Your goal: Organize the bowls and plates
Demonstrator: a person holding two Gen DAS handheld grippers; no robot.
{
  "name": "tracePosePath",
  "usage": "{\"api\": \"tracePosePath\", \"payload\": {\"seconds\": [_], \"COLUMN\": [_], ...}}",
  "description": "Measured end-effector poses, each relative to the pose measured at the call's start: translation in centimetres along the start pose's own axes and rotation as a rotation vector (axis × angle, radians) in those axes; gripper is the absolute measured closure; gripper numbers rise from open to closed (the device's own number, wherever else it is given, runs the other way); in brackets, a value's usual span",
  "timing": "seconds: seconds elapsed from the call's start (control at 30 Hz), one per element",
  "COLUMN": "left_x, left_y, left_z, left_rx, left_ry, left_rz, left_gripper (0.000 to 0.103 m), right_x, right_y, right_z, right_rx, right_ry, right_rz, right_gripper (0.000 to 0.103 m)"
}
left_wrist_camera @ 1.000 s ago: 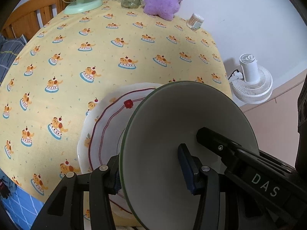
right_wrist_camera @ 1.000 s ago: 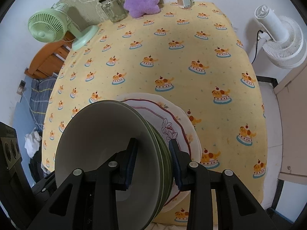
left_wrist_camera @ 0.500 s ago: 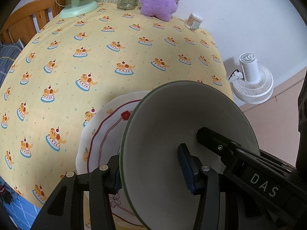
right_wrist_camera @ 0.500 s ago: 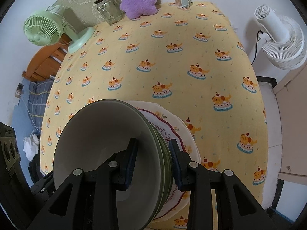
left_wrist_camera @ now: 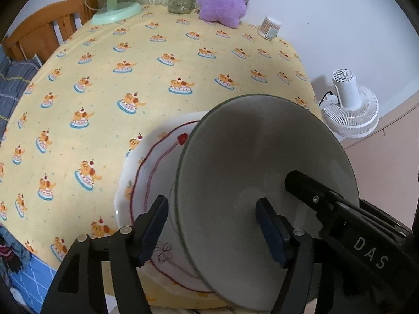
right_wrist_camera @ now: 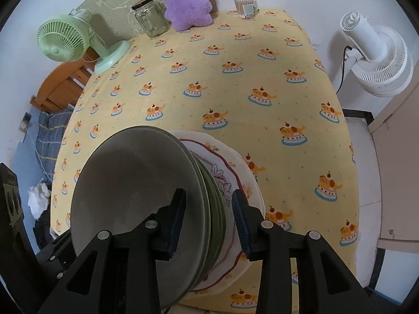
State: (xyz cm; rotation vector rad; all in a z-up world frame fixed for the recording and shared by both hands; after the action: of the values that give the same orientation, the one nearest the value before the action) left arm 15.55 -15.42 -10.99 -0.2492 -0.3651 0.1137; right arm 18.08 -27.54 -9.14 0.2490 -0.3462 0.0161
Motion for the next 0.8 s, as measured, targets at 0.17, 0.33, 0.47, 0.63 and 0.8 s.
{"api": "tracePosePath", "payload": {"seconds": [0.17,0.33,0.47,0.63,0.8], "left_x": [0.1,1.0,2.2,3.2,4.2], "left_y": [0.2,0.6,1.6,4.0,7.3], "left_z": [1.4,3.6,5.6,7.2,8.7], "left_rx": [-0.012,-0.023,-0.045,-0.070,-0.069], "left_ry": [-0.014,-0.061,-0.111,-0.158,-0.215], "left_rz": [-0.042,-0.144,-0.239,-0.322,-0.371], "left_gripper": [0.017,0.008,0.006,0.006,0.006], "right_x": [-0.2,-0.2,-0.1,-0.2,-0.7], "right_y": [0.0,1.2,3.3,6.6,10.4], "right_z": [1.2,2.8,4.4,5.4,5.8], "right_rx": [-0.047,-0.093,-0.163,-0.222,-0.259], "right_ry": [-0.044,-0.105,-0.186,-0.264,-0.335], "right_rz": [-0.018,-0.047,-0.069,-0.125,-0.158], "right_gripper": [0.039,0.032,0.029,0.029,0.029]}}
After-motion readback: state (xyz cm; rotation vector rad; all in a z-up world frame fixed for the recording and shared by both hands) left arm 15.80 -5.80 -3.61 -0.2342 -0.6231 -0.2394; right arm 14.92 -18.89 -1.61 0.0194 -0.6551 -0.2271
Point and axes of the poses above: each gripper's, at about its wrist camera, not at the fingertips, and z roughly against the way its jaws point, y to its left, x to its top, the point moved 3 cm from there along -z, roughly the way its jaws point, and after that the axes turned 1 degree about -x, right-handed, at the moved point
